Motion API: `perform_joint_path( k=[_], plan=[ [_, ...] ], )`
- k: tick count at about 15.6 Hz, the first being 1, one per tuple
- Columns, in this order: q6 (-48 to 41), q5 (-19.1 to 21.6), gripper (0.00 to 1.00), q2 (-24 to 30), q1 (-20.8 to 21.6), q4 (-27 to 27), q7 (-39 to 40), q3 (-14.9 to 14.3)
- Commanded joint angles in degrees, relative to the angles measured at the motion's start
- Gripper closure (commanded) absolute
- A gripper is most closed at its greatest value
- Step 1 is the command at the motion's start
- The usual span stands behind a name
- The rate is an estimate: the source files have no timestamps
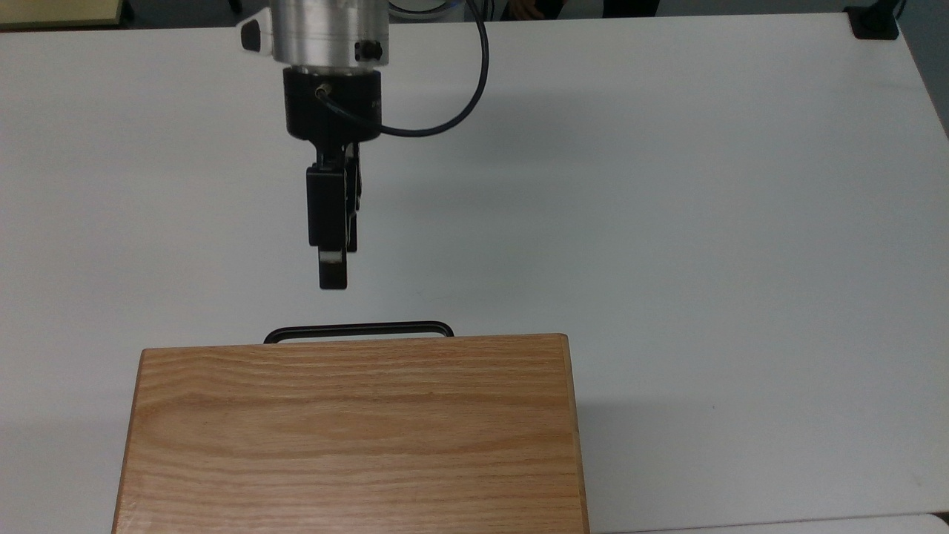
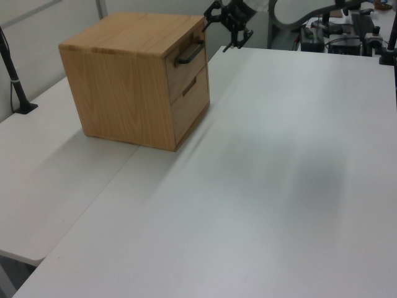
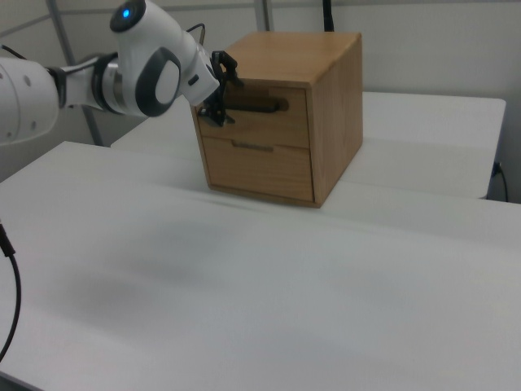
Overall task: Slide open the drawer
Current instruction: 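Lower the open gripper onto the black handle bar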
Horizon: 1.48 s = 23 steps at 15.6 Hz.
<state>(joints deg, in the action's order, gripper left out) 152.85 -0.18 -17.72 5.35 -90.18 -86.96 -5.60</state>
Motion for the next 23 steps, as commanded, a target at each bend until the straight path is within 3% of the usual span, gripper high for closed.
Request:
perform_joint_path(
  k=[1, 5, 9, 13, 19, 21, 23],
  plan=[
    [7.97, 1.06, 0.16, -3.37, 0.18, 0.88, -3.65, 0.32],
    [8.51, 1.41, 0.26, -3.81, 0.53, 0.80, -6.46, 0.32],
    [8.95, 0.70, 0.51, -5.04, 1.14, 0.88, -6.38, 0.41],
    [13.60, 0.70, 0.51, -6.36, 1.32, 0.80, -6.29, 0.41],
    [13.88, 1.23, 0.52, -6.36, 1.24, 0.80, -6.38, 0.41],
    [14.14, 0.88, 0.70, -6.36, 1.24, 0.71, -6.38, 0.41],
    [14.23, 0.62, 0.79, -6.36, 1.24, 0.53, -6.38, 0.41]
  ],
)
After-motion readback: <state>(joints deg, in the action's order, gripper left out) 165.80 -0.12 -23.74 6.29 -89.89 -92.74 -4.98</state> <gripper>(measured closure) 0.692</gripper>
